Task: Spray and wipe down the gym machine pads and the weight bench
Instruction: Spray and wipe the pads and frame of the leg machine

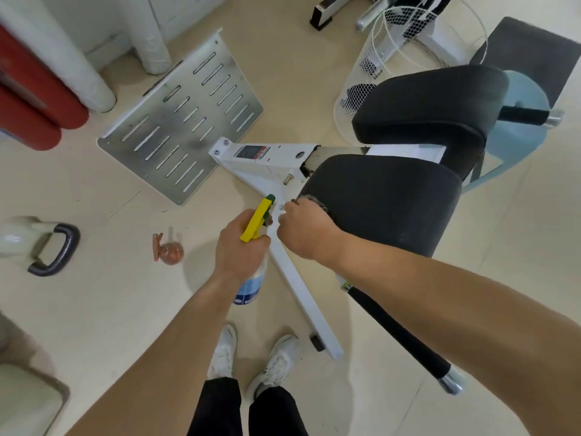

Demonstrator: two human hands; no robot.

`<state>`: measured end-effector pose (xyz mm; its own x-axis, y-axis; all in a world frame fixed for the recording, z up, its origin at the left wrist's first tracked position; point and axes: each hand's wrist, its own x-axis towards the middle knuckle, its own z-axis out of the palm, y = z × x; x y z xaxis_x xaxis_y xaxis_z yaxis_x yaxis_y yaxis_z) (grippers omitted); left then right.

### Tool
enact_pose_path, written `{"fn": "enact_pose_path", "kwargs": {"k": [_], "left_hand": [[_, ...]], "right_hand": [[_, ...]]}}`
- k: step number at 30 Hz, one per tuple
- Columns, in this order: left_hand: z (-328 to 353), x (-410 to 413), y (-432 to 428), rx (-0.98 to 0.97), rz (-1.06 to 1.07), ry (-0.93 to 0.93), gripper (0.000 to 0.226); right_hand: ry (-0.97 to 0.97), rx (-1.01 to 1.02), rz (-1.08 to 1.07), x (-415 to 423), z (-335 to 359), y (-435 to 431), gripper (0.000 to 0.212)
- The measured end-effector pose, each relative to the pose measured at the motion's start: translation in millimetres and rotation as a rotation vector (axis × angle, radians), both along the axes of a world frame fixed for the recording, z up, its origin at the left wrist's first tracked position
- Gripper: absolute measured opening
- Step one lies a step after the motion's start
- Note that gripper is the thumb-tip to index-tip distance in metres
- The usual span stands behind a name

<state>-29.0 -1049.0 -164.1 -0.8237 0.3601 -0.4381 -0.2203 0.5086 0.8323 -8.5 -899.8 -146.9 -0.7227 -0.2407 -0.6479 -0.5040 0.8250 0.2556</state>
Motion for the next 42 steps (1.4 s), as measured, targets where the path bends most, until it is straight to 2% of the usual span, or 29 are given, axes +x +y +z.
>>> {"fn": "enact_pose_path", "kwargs": {"k": [3, 7, 10, 11, 14, 15, 18, 19, 23, 26, 28, 30, 32, 34, 36, 38, 42], "left_hand": [[5, 6, -3, 0.007, -0.012, -0.001, 0.032], [12, 18, 0, 0.03, -0.074, -0.028, 0.035], [19, 26, 1, 0.053, -0.121, -0.05, 0.032], [23, 28, 1, 0.061, -0.131, -0.054, 0.034], [29, 32, -5, 0.077, -0.155, -0.068, 0.036], [29, 33, -9, 0.081, -0.16, -0.065, 0.036], [25, 29, -23, 0.102, -0.154, -0.047, 0.034], [23, 28, -27, 0.108, -0.153, -0.033, 0.033], [10, 27, -43, 0.096, -0.164, 0.031, 0.039], [11, 38, -48, 0.09, -0.189, 0.038, 0.039], [17, 49, -48, 0.076, -0.211, 0.024, 0.04], [24, 65, -44, 0.073, -0.224, 0.007, 0.039], [33, 83, -36, 0.059, -0.238, 0.014, 0.039], [41, 101, -25, 0.045, -0.275, 0.037, 0.042], [49, 118, -11, 0.056, -0.308, 0.071, 0.04], [54, 134, 4, 0.062, -0.342, 0.118, 0.036], [60, 158, 28, 0.033, -0.366, 0.189, 0.029]], "right_hand": [[0.057, 0.053, 0.152, 47, 3, 13, 0.018], [0.367, -0.052, 0.122, 101, 36, 43, 0.012], [0.428, -0.095, 0.019, 128, 70, 49, 0.042], [0.44, -0.098, 0.007, 135, 77, 49, 0.046], [0.433, -0.041, 0.022, 134, 71, 47, 0.03], [0.419, -0.005, -0.022, 126, 59, 42, 0.02], [0.443, -0.034, -0.273, 85, 20, 20, 0.017], [0.455, -0.06, -0.263, 72, 8, 12, 0.013], [0.412, -0.049, -0.205, 40, -35, -5, 0.022], [0.449, -0.049, -0.098, 51, -25, -2, 0.019], [0.546, -0.073, 0.002, 75, -8, 12, 0.013], [0.63, -0.117, 0.016, 105, 14, 26, 0.022], [0.641, -0.123, 0.004, 137, 43, 37, 0.039], [0.621, -0.076, -0.038, 170, 72, 46, 0.05], [0.625, -0.037, -0.114, 203, 92, 55, 0.042], [0.629, -0.03, -0.277, 233, 99, 65, 0.027], [0.812, -0.181, -0.658, 276, 106, 78, 0.038]]}}
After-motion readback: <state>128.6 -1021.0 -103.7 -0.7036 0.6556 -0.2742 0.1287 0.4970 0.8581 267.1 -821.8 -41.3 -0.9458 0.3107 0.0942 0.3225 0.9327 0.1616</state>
